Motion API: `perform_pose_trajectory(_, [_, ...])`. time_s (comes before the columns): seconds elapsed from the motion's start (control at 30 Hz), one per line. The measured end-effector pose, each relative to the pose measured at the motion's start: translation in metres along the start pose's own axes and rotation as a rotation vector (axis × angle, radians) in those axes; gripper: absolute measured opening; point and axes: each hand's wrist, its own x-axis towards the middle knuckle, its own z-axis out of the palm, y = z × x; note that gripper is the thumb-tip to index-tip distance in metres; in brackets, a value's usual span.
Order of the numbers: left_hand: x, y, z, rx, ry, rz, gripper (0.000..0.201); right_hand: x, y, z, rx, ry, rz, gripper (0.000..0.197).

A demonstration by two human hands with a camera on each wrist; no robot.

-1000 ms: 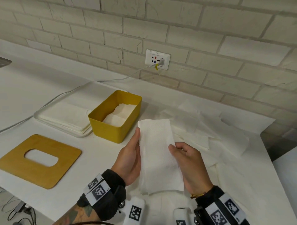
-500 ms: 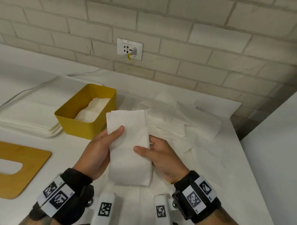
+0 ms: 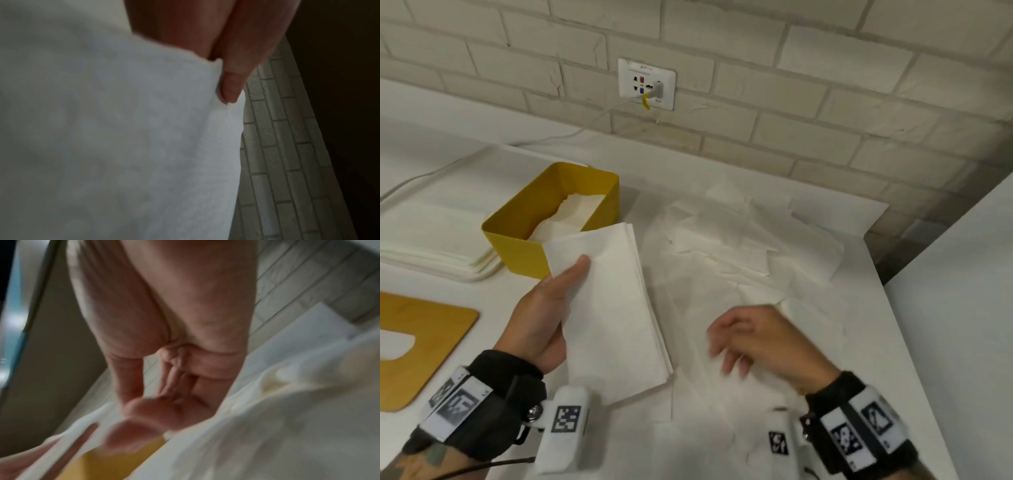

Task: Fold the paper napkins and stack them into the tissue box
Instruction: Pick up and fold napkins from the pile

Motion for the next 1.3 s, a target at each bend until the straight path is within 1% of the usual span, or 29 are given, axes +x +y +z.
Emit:
perform_pose_trajectory(0.07, [-0.002,-0.003,-0.001,-0.009,0.007,-0.028,0.025,0.009,-0.001,-0.027,-0.066,0.304,0.015,0.02])
perform_pose_trajectory(0.1, [-0.002,-0.006,-0.001,-0.007,0.011,-0.041,0.026,0.016,0.0,-0.036,-0.101,0.402,0.05,0.028])
perform_pose_trajectory(0.13, [-0.003,-0.008,0.0,-0.002,0.013,-0.052,0.028,0.024,0.002,-0.042,-0.126,0.442,0.096,0.034])
perform_pose_trajectory(0.2, [-0.004,-0.011,0.002,0.009,0.006,-0.067,0.032,0.038,0.005,-0.04,-0.129,0.408,0.153,0.041])
perform_pose_trajectory(0.23, [-0.004,-0.012,0.003,0.014,0.003,-0.073,0.033,0.045,0.007,-0.037,-0.113,0.388,0.131,0.038])
perform_pose_trajectory(0.33, [-0.005,-0.013,0.004,0.03,0.002,-0.091,0.032,0.056,0.004,-0.026,-0.072,0.402,-0.011,0.017])
perform_pose_trajectory(0.37, [-0.005,-0.014,0.003,0.029,0.01,-0.1,0.033,0.057,-0.001,-0.025,-0.079,0.403,-0.046,0.013])
perform_pose_trajectory(0.47, [-0.007,-0.015,0.001,0.024,0.034,-0.122,0.031,0.053,-0.023,-0.029,-0.048,0.378,-0.152,0.014])
perform_pose_trajectory(0.6, [-0.009,-0.019,0.009,0.045,0.066,-0.145,0.028,0.036,-0.062,-0.029,0.261,0.276,-0.332,0.019])
perform_pose_trajectory(0.67, [-0.009,-0.021,0.016,0.058,0.065,-0.159,0.028,0.024,-0.078,-0.024,0.442,0.207,-0.42,0.013])
perform_pose_trajectory(0.73, [-0.01,-0.022,0.024,0.052,0.058,-0.172,0.028,0.016,-0.083,-0.015,0.593,0.167,-0.479,0.01])
perform_pose_trajectory(0.77, [-0.009,-0.022,0.027,0.044,0.054,-0.177,0.029,0.016,-0.079,-0.009,0.631,0.177,-0.486,0.01])
perform_pose_trajectory(0.8, [-0.009,-0.022,0.029,0.033,0.051,-0.182,0.03,0.016,-0.073,-0.002,0.625,0.213,-0.471,0.009])
perform_pose_trajectory(0.93, [-0.01,-0.023,0.033,-0.01,0.012,-0.202,0.037,0.03,-0.03,0.028,0.407,0.509,-0.295,0.011])
perform_pose_trajectory(1.0, [-0.012,-0.026,0.034,0.006,-0.034,-0.222,0.04,0.035,-0.014,0.039,0.412,0.633,-0.238,0.01])
perform_pose_trajectory(1.07, [-0.013,-0.031,0.035,0.072,-0.12,-0.21,0.036,0.04,-0.005,0.046,0.433,0.709,-0.22,0.009])
perform_pose_trajectory(1.1, [-0.013,-0.035,0.034,0.118,-0.162,-0.188,0.037,0.041,-0.003,0.048,0.423,0.723,-0.218,0.01])
perform_pose_trajectory(1.17, [-0.011,-0.04,0.03,0.208,-0.214,-0.145,0.055,0.04,-0.002,0.048,0.364,0.704,-0.21,0.01])
perform_pose_trajectory(1.2, [-0.01,-0.041,0.029,0.243,-0.22,-0.124,0.059,0.038,-0.003,0.045,0.31,0.681,-0.211,0.009])
perform_pose_trajectory(1.23, [-0.009,-0.04,0.027,0.277,-0.222,-0.094,0.059,0.036,-0.007,0.042,0.23,0.658,-0.23,0.012])
perform_pose_trajectory(1.27, [-0.008,-0.039,0.026,0.313,-0.228,-0.068,0.056,0.032,-0.01,0.036,0.119,0.639,-0.292,0.019])
perform_pose_trajectory(1.3, [-0.008,-0.037,0.026,0.346,-0.238,-0.049,0.052,0.029,-0.015,0.03,-0.013,0.615,-0.415,0.026])
